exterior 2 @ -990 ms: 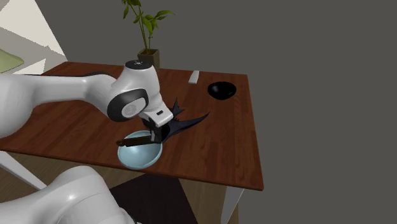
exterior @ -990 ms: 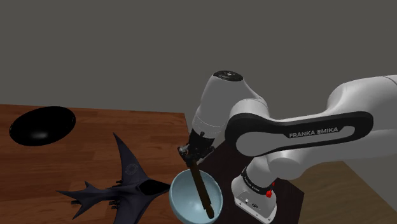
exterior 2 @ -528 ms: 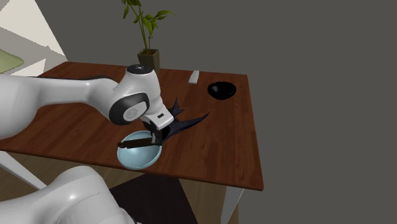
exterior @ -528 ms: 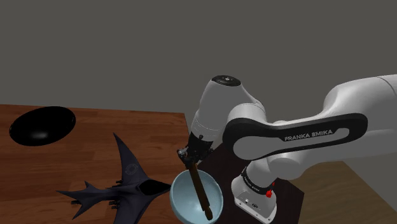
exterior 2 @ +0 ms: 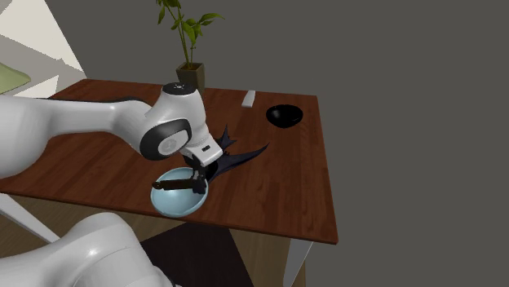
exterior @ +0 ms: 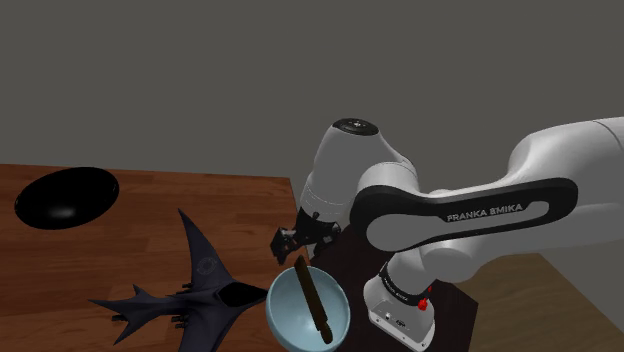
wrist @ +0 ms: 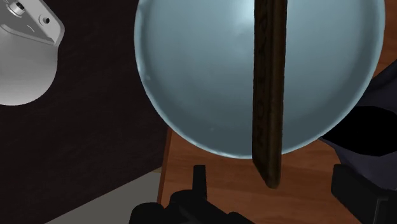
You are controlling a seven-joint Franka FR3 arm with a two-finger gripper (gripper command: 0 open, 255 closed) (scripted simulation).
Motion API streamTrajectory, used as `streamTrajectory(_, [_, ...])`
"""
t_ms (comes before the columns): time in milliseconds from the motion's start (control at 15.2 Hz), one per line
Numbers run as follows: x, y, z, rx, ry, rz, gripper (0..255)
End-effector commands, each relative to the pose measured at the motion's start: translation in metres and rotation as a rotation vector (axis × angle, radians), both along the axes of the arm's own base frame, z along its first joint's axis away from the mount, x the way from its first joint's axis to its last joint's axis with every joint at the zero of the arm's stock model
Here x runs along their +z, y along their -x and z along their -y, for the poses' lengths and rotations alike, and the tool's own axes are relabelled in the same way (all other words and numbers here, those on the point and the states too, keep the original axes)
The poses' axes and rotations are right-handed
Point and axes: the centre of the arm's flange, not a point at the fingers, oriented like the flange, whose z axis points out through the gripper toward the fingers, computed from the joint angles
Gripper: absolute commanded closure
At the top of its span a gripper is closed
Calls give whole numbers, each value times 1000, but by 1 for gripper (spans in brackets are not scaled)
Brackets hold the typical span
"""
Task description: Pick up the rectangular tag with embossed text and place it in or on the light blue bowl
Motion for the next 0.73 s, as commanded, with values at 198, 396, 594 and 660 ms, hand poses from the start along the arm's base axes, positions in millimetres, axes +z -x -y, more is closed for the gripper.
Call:
streamTrajectory(198, [50, 1, 3, 0, 0, 0, 0])
streamTrajectory(396, [50, 1, 3, 0, 0, 0, 0])
streamTrajectory(594, [50, 1, 3, 0, 0, 0, 0])
streamTrajectory(660, [50, 1, 3, 0, 0, 0, 0])
